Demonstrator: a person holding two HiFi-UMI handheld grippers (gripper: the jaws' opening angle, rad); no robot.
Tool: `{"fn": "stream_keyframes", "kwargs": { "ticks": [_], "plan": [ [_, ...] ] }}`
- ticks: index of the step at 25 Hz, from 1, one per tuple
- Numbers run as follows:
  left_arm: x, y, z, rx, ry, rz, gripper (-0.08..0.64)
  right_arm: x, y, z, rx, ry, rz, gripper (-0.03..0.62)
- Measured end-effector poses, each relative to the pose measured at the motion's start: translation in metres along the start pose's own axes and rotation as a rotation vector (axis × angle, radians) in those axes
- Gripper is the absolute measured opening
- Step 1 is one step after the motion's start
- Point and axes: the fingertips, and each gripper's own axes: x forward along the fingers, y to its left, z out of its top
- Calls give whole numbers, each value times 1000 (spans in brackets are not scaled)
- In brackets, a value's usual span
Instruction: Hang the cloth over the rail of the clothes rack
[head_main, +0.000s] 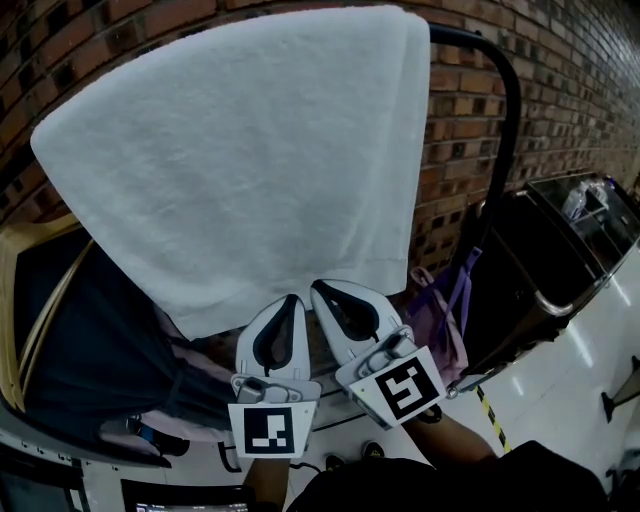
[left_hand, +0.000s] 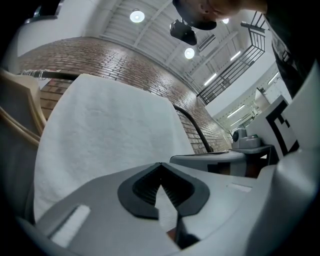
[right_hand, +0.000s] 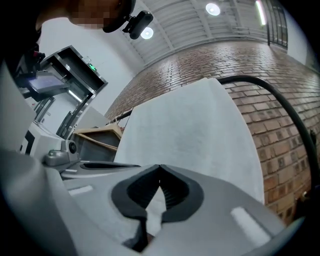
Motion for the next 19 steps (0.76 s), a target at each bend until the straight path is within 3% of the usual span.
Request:
{"fn": "stream_keyframes", "kwargs": {
  "ticks": [19],
  "plan": [
    [7,3,-1,-4,-8,-4,8,7,4,-7,2,-1,17,5]
  ]
}}
